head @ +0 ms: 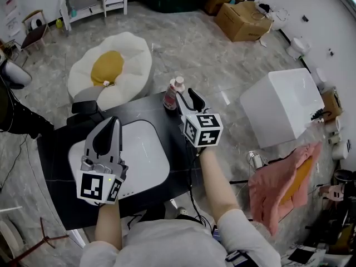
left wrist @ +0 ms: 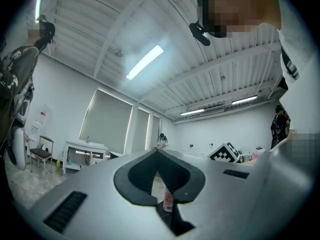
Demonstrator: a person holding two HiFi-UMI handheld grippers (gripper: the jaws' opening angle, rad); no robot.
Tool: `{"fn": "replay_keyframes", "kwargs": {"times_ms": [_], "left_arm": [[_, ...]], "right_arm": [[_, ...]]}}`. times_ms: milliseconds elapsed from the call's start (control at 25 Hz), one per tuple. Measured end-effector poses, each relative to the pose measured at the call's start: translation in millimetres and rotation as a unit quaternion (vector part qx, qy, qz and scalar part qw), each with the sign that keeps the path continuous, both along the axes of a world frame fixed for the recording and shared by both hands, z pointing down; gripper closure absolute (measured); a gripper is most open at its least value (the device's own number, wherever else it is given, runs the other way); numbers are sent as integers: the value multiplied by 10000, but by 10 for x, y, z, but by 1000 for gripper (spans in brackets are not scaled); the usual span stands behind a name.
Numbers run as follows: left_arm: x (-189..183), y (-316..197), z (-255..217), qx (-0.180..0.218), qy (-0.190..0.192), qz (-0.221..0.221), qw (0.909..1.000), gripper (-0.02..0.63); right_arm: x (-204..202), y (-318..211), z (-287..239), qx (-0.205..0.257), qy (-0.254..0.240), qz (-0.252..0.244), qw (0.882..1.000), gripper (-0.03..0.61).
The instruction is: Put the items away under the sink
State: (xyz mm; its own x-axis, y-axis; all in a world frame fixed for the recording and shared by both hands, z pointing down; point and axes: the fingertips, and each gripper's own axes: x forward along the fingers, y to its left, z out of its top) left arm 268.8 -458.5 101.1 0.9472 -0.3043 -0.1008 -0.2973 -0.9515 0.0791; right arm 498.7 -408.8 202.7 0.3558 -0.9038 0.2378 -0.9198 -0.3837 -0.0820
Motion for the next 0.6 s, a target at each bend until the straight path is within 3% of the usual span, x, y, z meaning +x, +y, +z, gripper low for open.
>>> {"fn": "replay_keyframes", "kwargs": {"times_ms": [600], "left_arm": [[-92, -132, 114, -72, -155, -135, 9998, 609]], "right_arm": [[352, -380, 287, -128, -252, 376, 9989, 382]]}}
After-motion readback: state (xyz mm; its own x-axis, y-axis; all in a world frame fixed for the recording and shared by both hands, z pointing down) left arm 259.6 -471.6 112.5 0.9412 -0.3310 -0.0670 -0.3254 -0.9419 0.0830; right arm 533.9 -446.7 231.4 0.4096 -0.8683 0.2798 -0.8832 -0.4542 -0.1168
